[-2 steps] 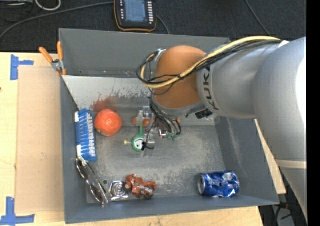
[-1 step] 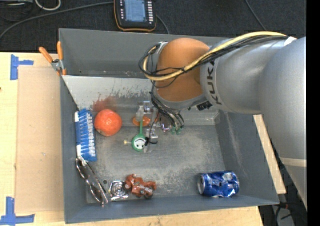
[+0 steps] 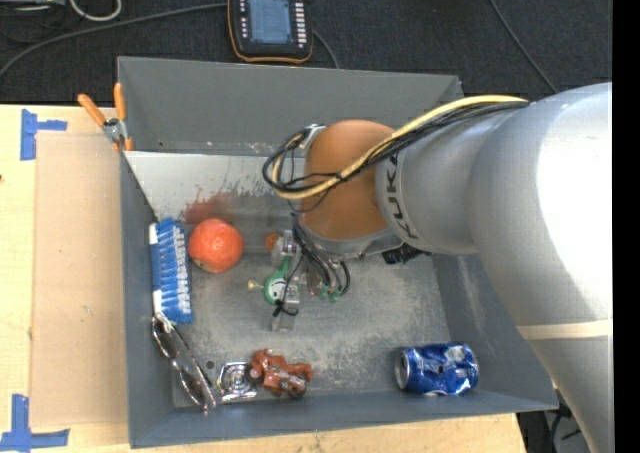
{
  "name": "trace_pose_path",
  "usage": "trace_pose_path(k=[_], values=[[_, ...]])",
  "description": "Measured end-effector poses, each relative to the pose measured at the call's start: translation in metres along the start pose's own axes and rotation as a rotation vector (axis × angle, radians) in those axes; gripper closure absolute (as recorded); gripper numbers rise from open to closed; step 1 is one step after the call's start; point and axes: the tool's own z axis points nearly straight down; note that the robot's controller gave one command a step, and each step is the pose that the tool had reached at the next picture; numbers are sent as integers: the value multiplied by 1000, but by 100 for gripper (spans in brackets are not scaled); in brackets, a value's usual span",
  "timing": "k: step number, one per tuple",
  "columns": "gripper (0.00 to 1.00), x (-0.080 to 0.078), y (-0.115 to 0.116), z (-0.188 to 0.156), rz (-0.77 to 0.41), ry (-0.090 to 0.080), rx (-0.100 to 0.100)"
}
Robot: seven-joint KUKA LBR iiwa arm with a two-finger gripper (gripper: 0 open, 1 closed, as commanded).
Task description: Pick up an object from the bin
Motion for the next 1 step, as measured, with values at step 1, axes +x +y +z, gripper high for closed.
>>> trace_pose_path(k=[1], values=[[100,-10,-2,-3,-147,-8,-1]])
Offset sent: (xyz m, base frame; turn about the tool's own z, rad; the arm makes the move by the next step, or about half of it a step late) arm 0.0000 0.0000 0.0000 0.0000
